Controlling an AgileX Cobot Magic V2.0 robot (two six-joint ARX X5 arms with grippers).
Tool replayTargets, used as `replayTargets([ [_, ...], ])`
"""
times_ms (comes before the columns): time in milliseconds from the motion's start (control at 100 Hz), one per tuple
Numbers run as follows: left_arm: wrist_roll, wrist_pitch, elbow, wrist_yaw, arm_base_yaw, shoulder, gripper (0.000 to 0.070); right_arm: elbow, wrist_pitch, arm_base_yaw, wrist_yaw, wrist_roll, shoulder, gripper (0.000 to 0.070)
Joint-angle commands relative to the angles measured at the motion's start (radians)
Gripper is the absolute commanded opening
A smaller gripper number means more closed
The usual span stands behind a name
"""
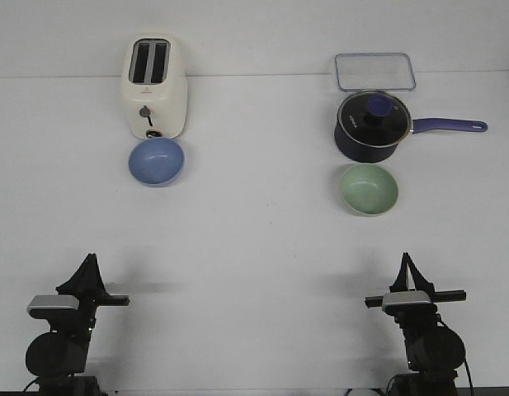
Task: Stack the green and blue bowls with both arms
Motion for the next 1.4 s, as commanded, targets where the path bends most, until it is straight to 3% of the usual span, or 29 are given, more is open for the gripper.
replayTargets([
  [0, -0.003, 0.01, -0.019, 0.001, 0.0, -0.001, 0.0014, -0.002, 0.013, -0.002, 0.0, -0.004, 0.0, 0.0],
  [820, -0.003, 0.01, -0.019, 0.001, 0.0, -0.001, 0.0014, -0.002, 0.026, -0.002, 0.0, -0.002, 0.0, 0.0],
  [980, -0.003, 0.01, -0.019, 0.001, 0.0, -0.001, 0.0014, -0.002, 0.026, -0.002, -0.039, 0.171, 0.0, 0.0],
  [1170, -0.003, 0.01, -0.019, 0.001, 0.0, -0.001, 0.0014, 0.0, 0.03, -0.002, -0.016, 0.507, 0.0, 0.0],
  [1390, -0.003, 0.01, -0.019, 0.001, 0.0, -0.001, 0.0014, 0.121, -0.071, -0.004, 0.005, 0.651, 0.047, 0.0],
])
